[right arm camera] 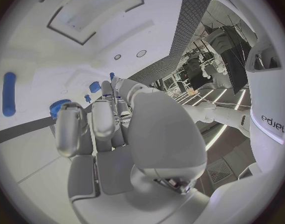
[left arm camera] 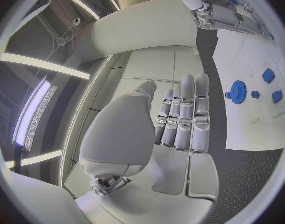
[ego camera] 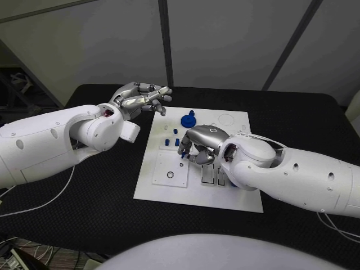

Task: Assemble the parts on the task board

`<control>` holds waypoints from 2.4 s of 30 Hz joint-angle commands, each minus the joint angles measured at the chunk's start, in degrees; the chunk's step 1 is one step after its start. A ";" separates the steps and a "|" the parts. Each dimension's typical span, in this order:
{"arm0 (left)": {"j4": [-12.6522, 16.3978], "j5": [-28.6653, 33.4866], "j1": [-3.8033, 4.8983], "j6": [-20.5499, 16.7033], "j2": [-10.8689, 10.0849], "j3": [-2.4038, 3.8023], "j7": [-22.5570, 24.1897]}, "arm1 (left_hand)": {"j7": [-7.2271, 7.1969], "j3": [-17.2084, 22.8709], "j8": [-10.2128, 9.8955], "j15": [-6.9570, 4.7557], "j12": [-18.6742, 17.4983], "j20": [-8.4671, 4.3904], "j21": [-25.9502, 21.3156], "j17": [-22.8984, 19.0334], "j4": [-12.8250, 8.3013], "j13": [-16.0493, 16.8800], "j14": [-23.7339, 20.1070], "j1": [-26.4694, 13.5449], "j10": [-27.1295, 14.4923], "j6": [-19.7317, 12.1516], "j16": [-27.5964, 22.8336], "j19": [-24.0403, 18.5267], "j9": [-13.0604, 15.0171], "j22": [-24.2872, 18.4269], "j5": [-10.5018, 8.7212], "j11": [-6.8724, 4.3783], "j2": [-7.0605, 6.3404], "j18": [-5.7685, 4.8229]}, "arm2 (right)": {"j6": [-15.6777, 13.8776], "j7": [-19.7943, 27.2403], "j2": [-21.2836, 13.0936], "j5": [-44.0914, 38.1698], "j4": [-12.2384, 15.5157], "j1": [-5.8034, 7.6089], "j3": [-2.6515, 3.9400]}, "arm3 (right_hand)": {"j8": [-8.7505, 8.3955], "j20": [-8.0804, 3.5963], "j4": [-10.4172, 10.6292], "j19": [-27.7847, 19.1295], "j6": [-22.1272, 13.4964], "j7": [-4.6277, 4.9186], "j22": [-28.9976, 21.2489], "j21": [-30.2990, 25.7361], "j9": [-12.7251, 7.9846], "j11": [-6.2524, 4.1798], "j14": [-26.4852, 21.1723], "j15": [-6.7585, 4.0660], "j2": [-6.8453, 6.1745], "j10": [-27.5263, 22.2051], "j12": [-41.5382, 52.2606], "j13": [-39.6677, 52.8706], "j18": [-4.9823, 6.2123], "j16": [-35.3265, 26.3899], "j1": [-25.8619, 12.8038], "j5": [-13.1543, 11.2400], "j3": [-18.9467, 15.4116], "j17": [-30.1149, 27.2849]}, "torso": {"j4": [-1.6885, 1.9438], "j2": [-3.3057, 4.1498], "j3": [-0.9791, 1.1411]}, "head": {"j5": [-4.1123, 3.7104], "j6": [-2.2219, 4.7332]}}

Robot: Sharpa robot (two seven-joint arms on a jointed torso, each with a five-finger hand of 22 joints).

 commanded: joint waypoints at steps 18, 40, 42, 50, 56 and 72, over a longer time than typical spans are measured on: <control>-0.09 0.19 0.11 2.79 0.35 0.05 1.31 | -0.10 -0.64 0.43 0.02 0.33 0.25 -0.43 -0.14 0.02 0.10 -0.48 0.24 -0.53 -0.61 -0.42 0.14 -0.10 -0.15 -0.06 0.01 0.11 -0.74 | 2.66 1.05 0.76 0.07 -0.15 -0.44 -0.61 | -0.32 0.13 -0.35 0.37 0.41 0.10 4.42 0.41 0.01 0.07 2.34 -0.13 0.07 0.23 -0.26 0.01 -0.61 0.31 -0.81 0.30 -0.07 -0.08 | -0.06 -0.03 0.03 | 0.94 -0.71; -0.16 0.19 0.12 2.77 0.42 0.05 1.06 | -0.10 -0.64 0.43 0.02 0.33 0.25 -0.43 -0.14 0.02 0.10 -0.48 0.24 -0.53 -0.61 -0.42 0.14 -0.10 -0.15 -0.06 0.01 0.11 -0.74 | 4.59 0.54 0.91 -0.16 -0.80 -0.57 -0.65 | -0.35 0.14 -0.40 0.36 0.44 0.11 4.43 0.42 0.00 0.08 2.33 -0.12 0.13 0.26 -0.30 0.00 -0.61 0.34 -0.94 0.44 -0.12 -0.13 | -0.08 -0.03 0.00 | 1.12 -1.13; -0.15 0.19 0.12 2.78 0.42 0.05 1.04 | -0.07 -0.78 0.51 0.05 0.46 0.28 -0.53 -0.18 0.02 0.12 -0.55 0.29 -0.69 -0.72 -0.43 0.10 -0.11 -0.21 -0.05 0.03 0.15 -0.74 | 4.74 0.47 0.99 -0.22 -0.86 -0.57 -0.65 | -0.35 0.14 -0.40 0.36 0.44 0.11 4.43 0.42 0.00 0.08 2.33 -0.12 0.13 0.26 -0.30 0.00 -0.61 0.34 -0.94 0.44 -0.12 -0.13 | -0.07 -0.02 0.00 | 1.15 -1.16; -0.14 0.19 0.12 2.83 0.46 0.05 0.93 | -0.07 -0.78 0.51 0.05 0.46 0.28 -0.53 -0.18 0.02 0.12 -0.55 0.29 -0.69 -0.72 -0.43 0.10 -0.11 -0.21 -0.05 0.03 0.15 -0.74 | 4.91 0.43 1.54 -0.52 -1.13 -0.61 -1.14 | -0.41 0.15 -0.42 0.25 0.39 0.13 4.31 0.34 -0.01 0.11 2.29 -0.10 0.14 0.21 -0.37 -0.02 -0.57 0.25 -1.10 0.49 -0.21 -0.32 | -0.01 -0.05 0.01 | 1.24 -1.31; -0.20 0.19 0.13 3.06 0.52 0.05 0.72 | -0.07 -0.78 0.51 0.05 0.46 0.28 -0.53 -0.18 0.02 0.12 -0.55 0.29 -0.69 -0.72 -0.43 0.10 -0.11 -0.21 -0.05 0.03 0.15 -0.74 | 4.91 0.55 1.96 -0.57 -1.43 -0.63 -1.60 | -0.71 0.24 -0.44 0.20 0.08 0.22 4.34 0.35 -0.11 0.20 2.24 0.00 -0.03 -0.08 -0.70 -0.12 -0.57 0.41 -1.84 0.64 -0.72 -0.38 | -0.10 -0.08 0.03 | 1.35 -1.41; -0.62 0.19 0.12 3.18 0.60 0.05 -0.15 | 0.07 -1.15 0.64 0.15 0.71 0.36 -0.74 -0.27 0.04 0.12 -0.74 0.43 -1.30 -1.23 -0.44 0.04 -0.18 -0.36 -0.05 0.17 0.36 -0.75 | -1.51 0.91 0.70 -0.85 -0.46 -1.02 -1.76 | -2.40 1.68 -0.36 -1.68 -10.67 0.88 2.32 -1.31 -0.78 2.08 1.57 1.57 -2.45 -8.94 -2.79 -1.69 0.01 0.72 -5.13 2.78 -3.30 -1.67 | -0.18 -0.05 0.11 | 1.29 -1.12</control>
